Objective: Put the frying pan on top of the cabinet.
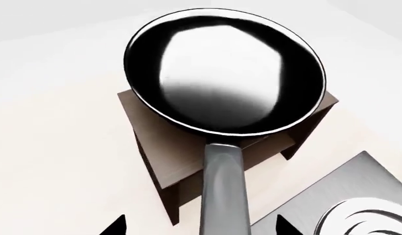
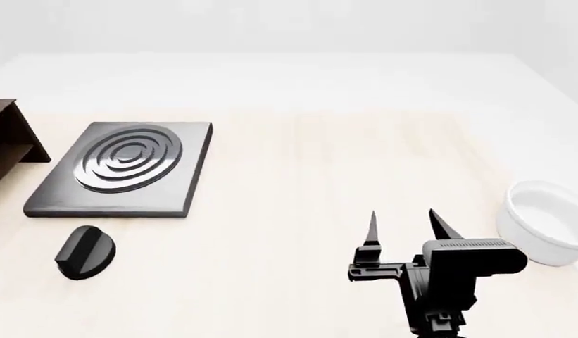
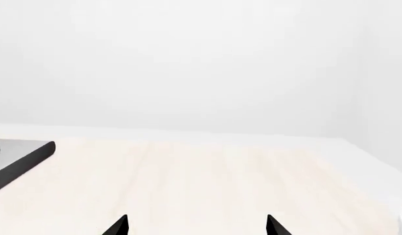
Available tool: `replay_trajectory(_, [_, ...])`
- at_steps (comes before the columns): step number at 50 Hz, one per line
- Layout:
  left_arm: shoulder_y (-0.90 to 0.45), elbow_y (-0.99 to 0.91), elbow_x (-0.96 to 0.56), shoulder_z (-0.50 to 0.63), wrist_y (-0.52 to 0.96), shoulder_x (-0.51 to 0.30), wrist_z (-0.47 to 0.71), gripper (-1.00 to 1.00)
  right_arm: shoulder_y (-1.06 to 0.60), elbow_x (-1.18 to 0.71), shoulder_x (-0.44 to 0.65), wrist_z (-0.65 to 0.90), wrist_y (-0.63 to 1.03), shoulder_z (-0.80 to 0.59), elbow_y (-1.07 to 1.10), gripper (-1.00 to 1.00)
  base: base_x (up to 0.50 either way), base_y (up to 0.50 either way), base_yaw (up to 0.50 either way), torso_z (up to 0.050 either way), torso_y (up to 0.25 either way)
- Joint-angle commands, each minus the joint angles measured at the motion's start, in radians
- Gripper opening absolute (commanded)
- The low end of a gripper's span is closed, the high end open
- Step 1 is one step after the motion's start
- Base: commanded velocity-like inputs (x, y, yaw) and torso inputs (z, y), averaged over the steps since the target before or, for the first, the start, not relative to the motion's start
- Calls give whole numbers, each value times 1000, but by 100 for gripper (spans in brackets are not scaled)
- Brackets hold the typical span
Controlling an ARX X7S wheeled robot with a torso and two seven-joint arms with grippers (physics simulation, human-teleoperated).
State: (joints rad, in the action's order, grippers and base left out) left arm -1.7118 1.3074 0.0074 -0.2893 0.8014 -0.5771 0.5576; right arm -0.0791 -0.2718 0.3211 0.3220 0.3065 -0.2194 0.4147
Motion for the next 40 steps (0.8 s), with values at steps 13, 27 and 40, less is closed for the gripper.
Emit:
replay_trajectory(13, [-61, 0, 30, 115, -44, 54, -114, 100, -5, -4, 9, 12, 17, -10, 36, 100, 0, 0, 0, 0, 250])
replay_trajectory(27, [491, -1384, -181, -2, 518, 248, -259, 100, -22, -6, 7, 17, 18, -15, 24, 100, 0, 0, 0, 0, 54])
replay_trajectory(40, [1008, -2030, -417, 58, 635, 421, -433, 100, -60, 21, 2, 30, 43, -46, 18, 100, 0, 0, 0, 0, 0])
